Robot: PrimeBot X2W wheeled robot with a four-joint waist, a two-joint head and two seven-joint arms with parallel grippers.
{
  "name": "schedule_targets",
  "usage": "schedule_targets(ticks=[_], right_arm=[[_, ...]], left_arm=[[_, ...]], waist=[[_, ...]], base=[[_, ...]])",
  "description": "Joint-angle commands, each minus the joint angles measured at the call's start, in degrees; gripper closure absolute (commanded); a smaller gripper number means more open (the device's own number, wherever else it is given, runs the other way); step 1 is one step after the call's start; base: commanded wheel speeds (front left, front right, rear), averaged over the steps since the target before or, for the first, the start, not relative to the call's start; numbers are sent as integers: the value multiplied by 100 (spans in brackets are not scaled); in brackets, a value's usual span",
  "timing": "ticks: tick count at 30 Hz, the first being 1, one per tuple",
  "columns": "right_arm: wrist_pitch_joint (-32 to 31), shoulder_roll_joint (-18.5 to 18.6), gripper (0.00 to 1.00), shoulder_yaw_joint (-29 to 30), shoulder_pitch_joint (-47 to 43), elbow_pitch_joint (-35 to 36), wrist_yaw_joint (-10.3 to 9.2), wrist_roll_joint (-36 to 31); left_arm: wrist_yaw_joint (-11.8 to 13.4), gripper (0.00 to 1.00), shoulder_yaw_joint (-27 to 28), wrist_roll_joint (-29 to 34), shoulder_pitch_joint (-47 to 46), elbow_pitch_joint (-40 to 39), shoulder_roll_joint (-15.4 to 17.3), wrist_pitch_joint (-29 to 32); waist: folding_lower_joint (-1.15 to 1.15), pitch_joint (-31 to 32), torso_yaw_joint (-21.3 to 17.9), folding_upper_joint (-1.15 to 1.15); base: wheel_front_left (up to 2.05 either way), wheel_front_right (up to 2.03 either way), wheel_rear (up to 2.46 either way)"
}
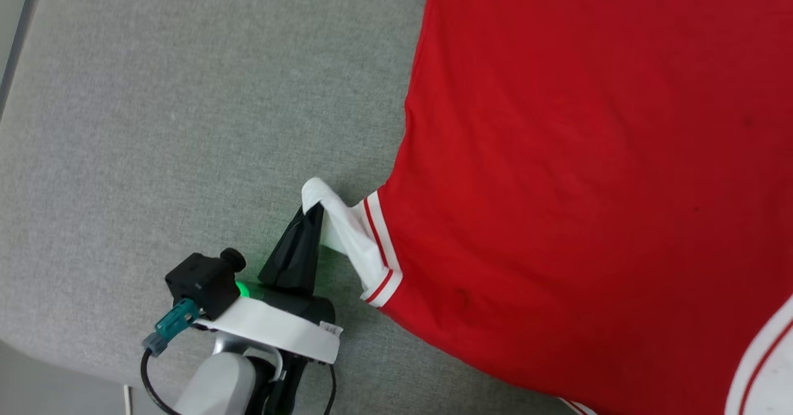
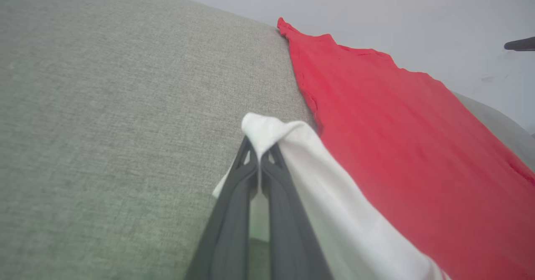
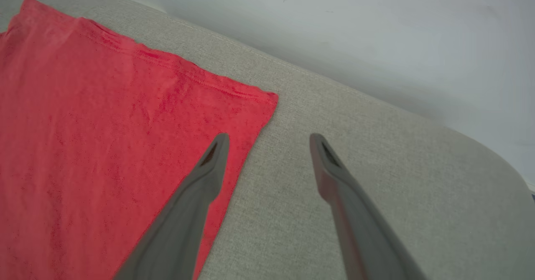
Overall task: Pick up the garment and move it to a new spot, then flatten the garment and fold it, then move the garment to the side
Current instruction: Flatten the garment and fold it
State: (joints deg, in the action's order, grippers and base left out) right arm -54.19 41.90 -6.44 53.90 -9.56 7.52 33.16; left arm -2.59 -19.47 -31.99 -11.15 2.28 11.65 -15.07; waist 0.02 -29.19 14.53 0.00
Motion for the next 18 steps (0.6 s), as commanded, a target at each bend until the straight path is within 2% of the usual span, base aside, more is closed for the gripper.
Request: schedule_targets(ticks=[1,4,10,18], right_arm=[[-375,53,0,-125,349,-246,-7,-120],[-761,-5,0,-212,731,-536,-7,-225],[-978,-65,0,-318,1082,-898,-6,-511],[-1093,-154,0,-625,492,-1367,-5,-500]], left_arm=[[-71,100,39,77,-141,2,-123,-13],[-163,100,59,172,-232,13,-278,-13],[-301,100,97,299,-384,77,-472,-13],[-426,100,200,406,-487,219,-657,-8]], waist=[[-2,-319,233,0],[-2,-520,331,0],[-2,-800,496,0],[-2,-1005,600,0]], base=[[0,0,0],[0,0,0],[0,0,0],[0,0,0]])
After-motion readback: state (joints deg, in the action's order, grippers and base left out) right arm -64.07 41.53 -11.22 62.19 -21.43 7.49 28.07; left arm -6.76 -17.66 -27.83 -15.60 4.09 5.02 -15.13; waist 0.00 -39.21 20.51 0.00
